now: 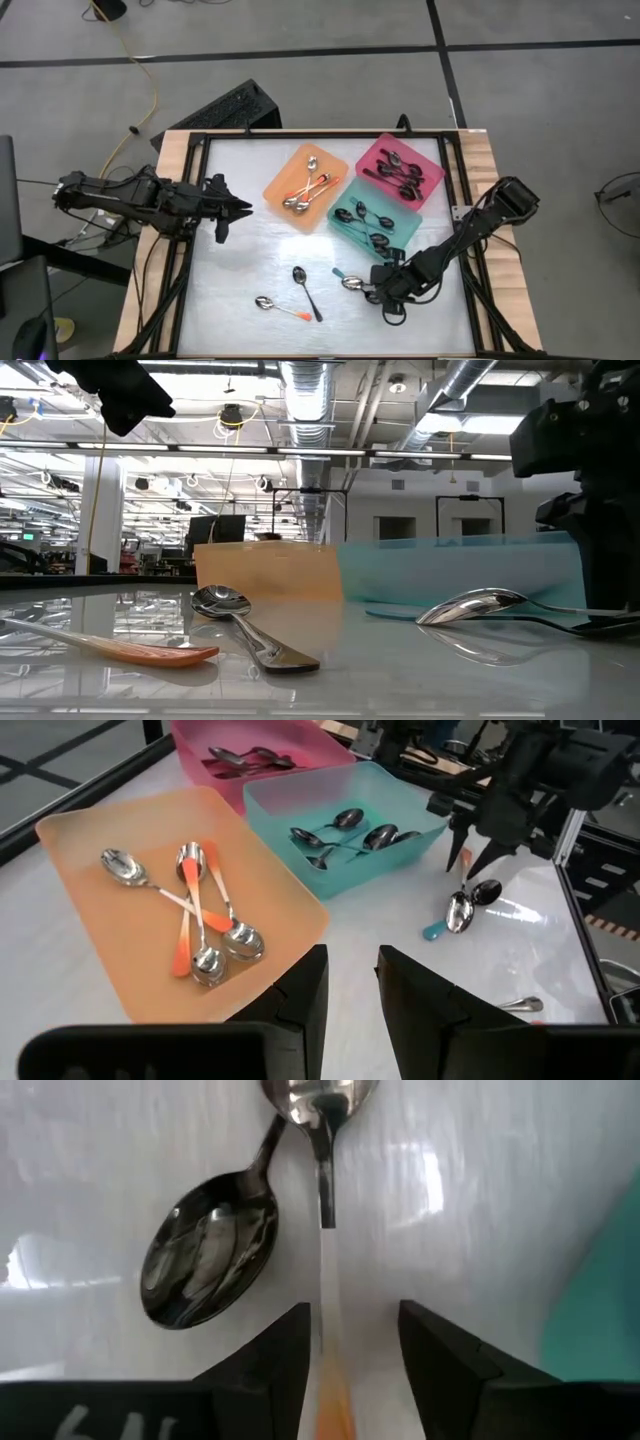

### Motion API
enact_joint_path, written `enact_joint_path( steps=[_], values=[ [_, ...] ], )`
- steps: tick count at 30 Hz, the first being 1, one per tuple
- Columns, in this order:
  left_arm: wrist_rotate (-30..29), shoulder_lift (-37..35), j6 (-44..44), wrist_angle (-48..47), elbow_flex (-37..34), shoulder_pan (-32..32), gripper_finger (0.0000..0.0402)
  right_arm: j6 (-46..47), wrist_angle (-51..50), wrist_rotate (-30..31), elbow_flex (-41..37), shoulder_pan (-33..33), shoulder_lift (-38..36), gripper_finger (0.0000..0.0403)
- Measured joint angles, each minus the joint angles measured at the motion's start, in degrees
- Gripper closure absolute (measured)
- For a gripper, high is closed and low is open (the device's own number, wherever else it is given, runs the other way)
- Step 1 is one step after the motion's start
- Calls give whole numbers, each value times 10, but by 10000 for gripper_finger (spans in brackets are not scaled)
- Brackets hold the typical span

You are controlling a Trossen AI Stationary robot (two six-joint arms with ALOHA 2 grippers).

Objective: Sort silverware by color (type)
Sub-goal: Put the orange spoon into the orange bin

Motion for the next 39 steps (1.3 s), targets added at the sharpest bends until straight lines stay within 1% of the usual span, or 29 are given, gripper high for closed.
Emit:
enact_joint_path(
  steps=[7, 12, 18, 24, 26, 33, 39],
  values=[
    [-4, 7, 0, -1, 0, 0, 326, 12, 5, 3, -3, 0, 0, 232],
    [-3, 27, -7, -1, 0, 0, 326, 18, 2, -1, -3, -1, 1, 251],
    [1, 46, -15, 2, 0, 0, 326, 19, -2, -17, -3, -2, 1, 309],
    [2, 45, -29, 3, 0, 0, 326, 19, -5, -38, 2, -2, 0, 373],
    [2, 45, -30, 6, 0, 0, 326, 18, -5, -44, 7, -2, 1, 389],
    [2, 45, -30, 6, 0, 0, 326, 27, -8, -66, 28, 0, 3, 390],
    [2, 45, -30, 6, 0, 0, 326, 38, -40, -62, 62, -1, 4, 390]
  ],
)
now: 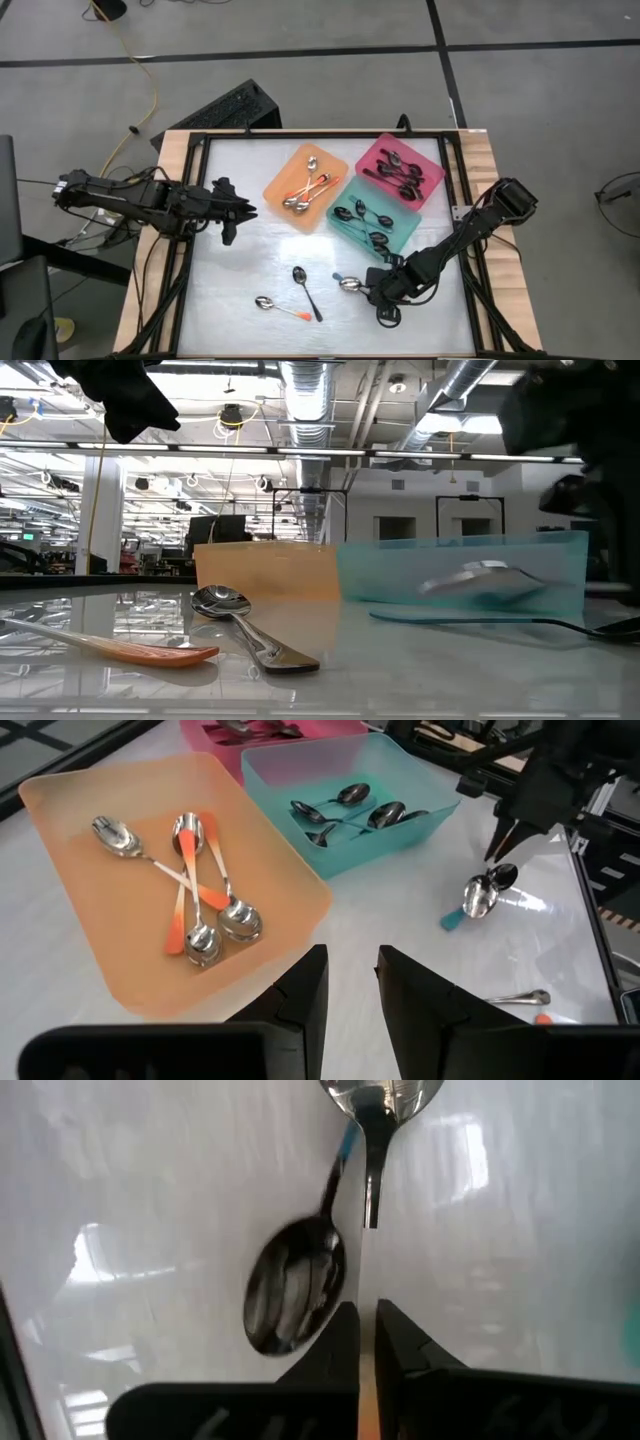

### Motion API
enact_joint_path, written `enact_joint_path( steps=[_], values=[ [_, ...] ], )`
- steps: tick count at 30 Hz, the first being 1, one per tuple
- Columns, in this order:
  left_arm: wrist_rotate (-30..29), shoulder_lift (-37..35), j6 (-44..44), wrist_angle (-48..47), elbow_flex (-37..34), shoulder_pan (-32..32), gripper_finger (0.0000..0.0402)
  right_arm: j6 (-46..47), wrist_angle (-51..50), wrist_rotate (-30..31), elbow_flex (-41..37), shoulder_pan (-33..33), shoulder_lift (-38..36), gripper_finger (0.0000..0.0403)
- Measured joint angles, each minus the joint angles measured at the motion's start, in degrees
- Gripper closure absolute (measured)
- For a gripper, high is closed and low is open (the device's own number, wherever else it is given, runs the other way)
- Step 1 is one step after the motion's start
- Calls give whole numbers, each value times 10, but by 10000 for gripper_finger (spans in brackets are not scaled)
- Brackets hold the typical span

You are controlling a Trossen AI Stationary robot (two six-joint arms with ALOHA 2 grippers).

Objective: Sort silverware by color (type)
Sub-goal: Put the orange spoon into the orange bin

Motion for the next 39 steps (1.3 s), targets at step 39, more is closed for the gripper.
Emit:
enact_joint_path(
  steps=[39],
  values=[
    [-22, 0, -21, 12, 0, 0, 326, -674, -190, 46, 283, -377, -2, 392]
  ],
)
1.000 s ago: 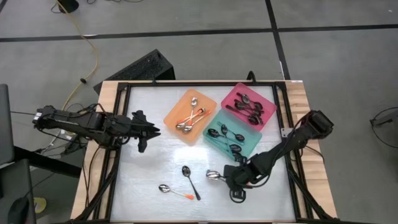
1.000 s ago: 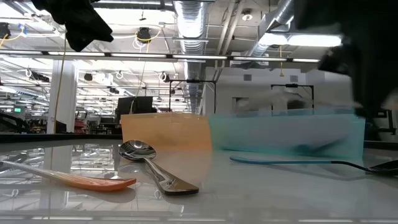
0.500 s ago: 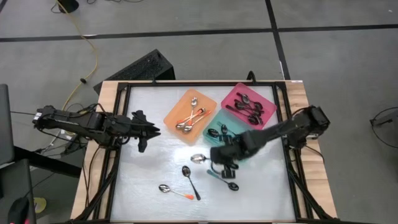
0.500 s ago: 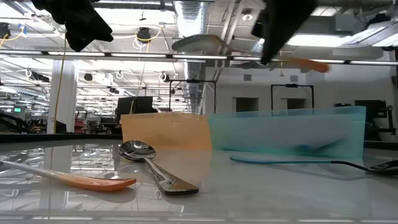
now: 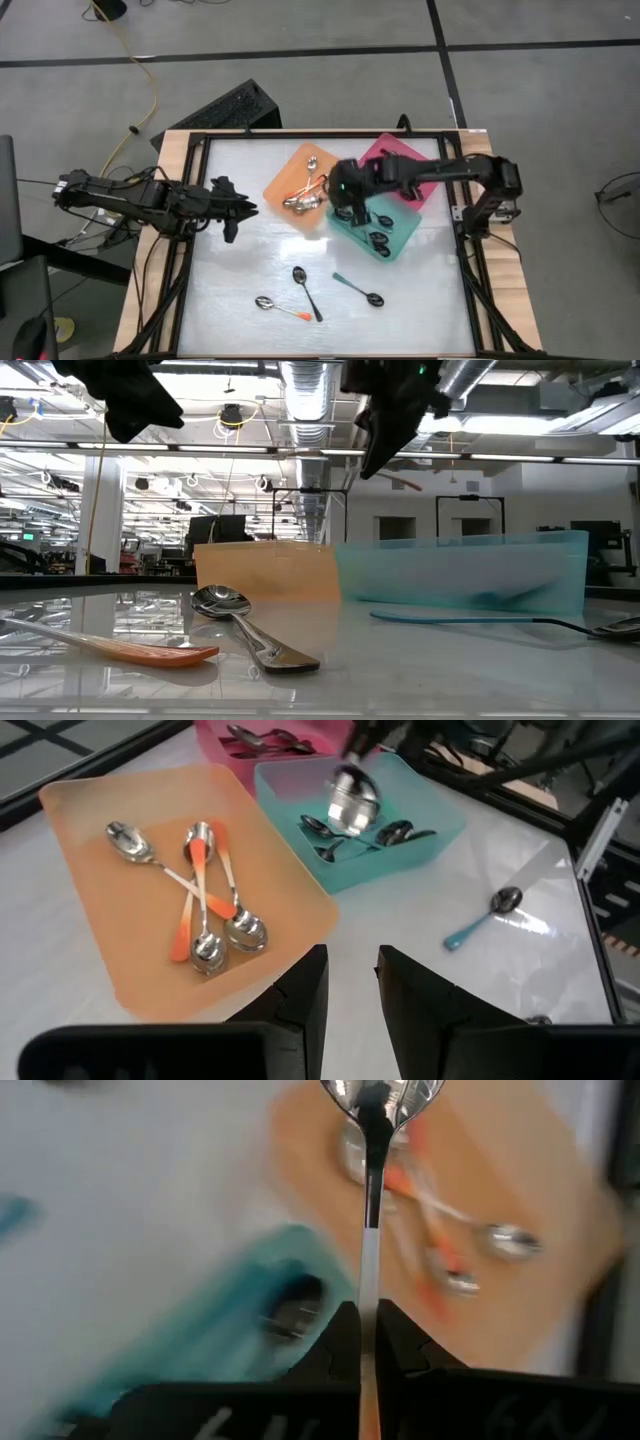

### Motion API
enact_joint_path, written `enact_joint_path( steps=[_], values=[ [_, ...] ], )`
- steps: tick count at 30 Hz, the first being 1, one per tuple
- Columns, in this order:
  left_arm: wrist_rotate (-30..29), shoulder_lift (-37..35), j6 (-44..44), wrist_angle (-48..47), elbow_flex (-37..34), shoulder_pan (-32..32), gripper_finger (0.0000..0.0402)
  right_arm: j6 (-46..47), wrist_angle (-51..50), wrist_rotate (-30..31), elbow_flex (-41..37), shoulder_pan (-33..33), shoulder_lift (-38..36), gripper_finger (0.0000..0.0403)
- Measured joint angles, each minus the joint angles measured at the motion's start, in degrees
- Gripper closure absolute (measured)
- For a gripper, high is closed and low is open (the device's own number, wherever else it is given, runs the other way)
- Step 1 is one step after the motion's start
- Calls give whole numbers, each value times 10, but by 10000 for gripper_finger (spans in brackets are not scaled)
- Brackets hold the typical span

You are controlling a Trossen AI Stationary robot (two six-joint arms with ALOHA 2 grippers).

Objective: Sort silverware by color (type)
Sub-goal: Put the orange spoon into the orange bin

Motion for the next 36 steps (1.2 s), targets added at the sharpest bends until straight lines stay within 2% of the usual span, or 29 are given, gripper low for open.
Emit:
enact_joint_path(
  steps=[7, 13, 15, 18, 24, 33, 36],
  values=[
    [-19, 0, -30, 0, 0, 0, 326, -157, 11, 5, 0, -82, 0, 392],
    [-52, 0, -51, 0, 0, 0, 326, -242, 70, -7, 0, -132, 0, 392],
    [-64, 0, -55, 0, 0, 0, 326, -258, 99, -37, 0, -145, 0, 392],
    [-81, 0, -61, 0, 0, 0, 326, -260, 149, -115, 0, -164, 0, 392],
    [-117, 0, -62, 0, 0, 0, 326, -219, 238, -218, 0, -187, 26, 392],
    [-138, 0, -61, -7, 0, 0, 326, -294, 246, -243, -1, -185, 94, 392],
    [-149, 0, -61, -11, 0, 0, 326, -291, 258, -271, 0, -189, 106, 392]
  ],
)
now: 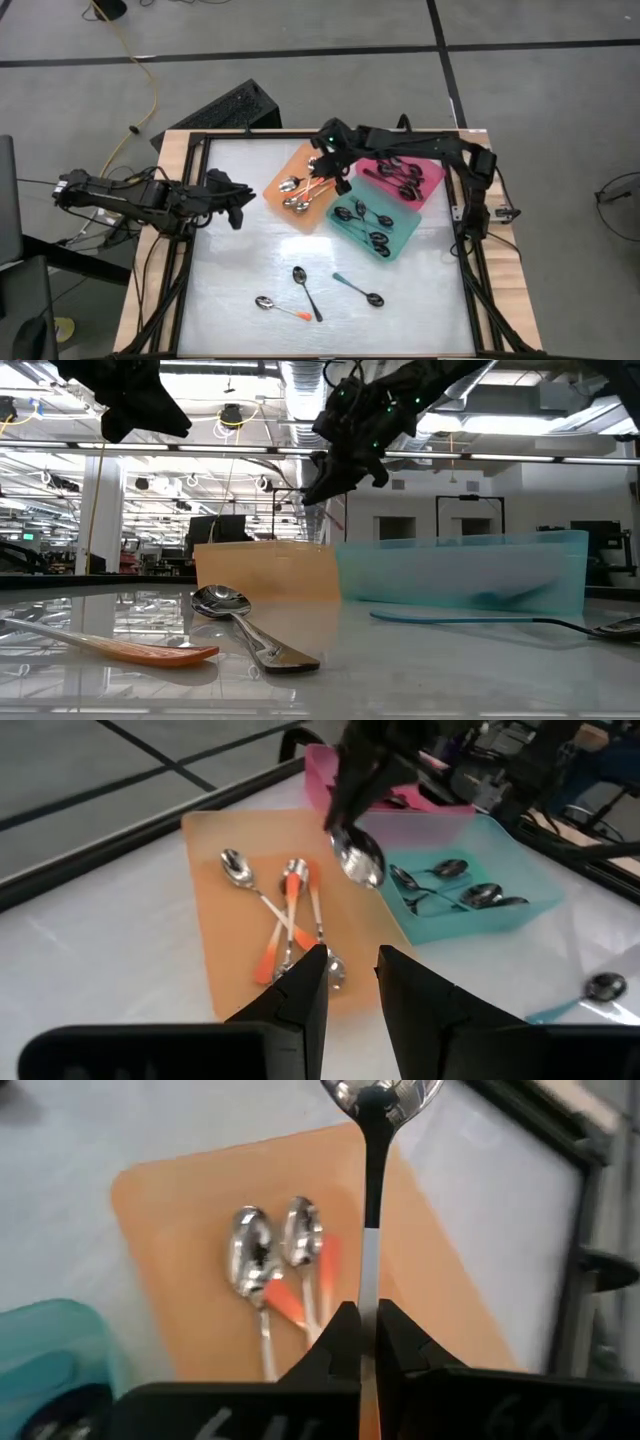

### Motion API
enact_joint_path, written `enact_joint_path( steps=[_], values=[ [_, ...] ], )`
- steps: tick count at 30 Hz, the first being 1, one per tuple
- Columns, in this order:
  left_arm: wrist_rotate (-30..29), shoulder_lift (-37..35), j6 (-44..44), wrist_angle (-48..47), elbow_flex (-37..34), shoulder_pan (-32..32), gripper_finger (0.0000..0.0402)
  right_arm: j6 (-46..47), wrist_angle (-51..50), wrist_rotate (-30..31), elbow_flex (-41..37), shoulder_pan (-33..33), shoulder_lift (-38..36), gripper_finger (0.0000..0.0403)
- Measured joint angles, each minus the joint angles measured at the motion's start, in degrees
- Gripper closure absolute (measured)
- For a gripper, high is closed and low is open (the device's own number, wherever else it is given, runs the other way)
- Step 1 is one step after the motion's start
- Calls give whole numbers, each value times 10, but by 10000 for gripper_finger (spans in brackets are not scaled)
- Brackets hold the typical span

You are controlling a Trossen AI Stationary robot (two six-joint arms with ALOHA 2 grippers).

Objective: Sort silverware by color (type)
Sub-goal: Put the orange spoon into the orange bin

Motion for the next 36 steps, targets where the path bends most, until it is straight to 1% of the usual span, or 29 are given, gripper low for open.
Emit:
enact_joint_path(
  steps=[3, 7, 12, 18, 25, 30, 36],
  values=[
    [-17, 0, 0, -3, 0, 0, 326, 24, 17, -28, 0, -5, 19, 392],
    [-30, 0, 0, -8, 0, 0, 326, 33, 15, -29, 0, -5, 45, 392],
    [-31, 0, -2, -13, 0, 0, 326, 35, 10, -29, -1, -6, 72, 392],
    [-31, 0, -13, -22, 0, 0, 326, 41, 10, -15, -1, -17, 72, 392],
    [-49, 0, -14, -30, 0, 0, 326, 64, -15, -15, -1, -38, 72, 392],
    [-64, 0, -14, -33, 0, 0, 326, 74, -13, -15, -1, -45, 72, 392],
    [-68, 0, -12, -33, -1, 0, 326, 90, -7, -21, -13, -46, 72, 392]
  ],
)
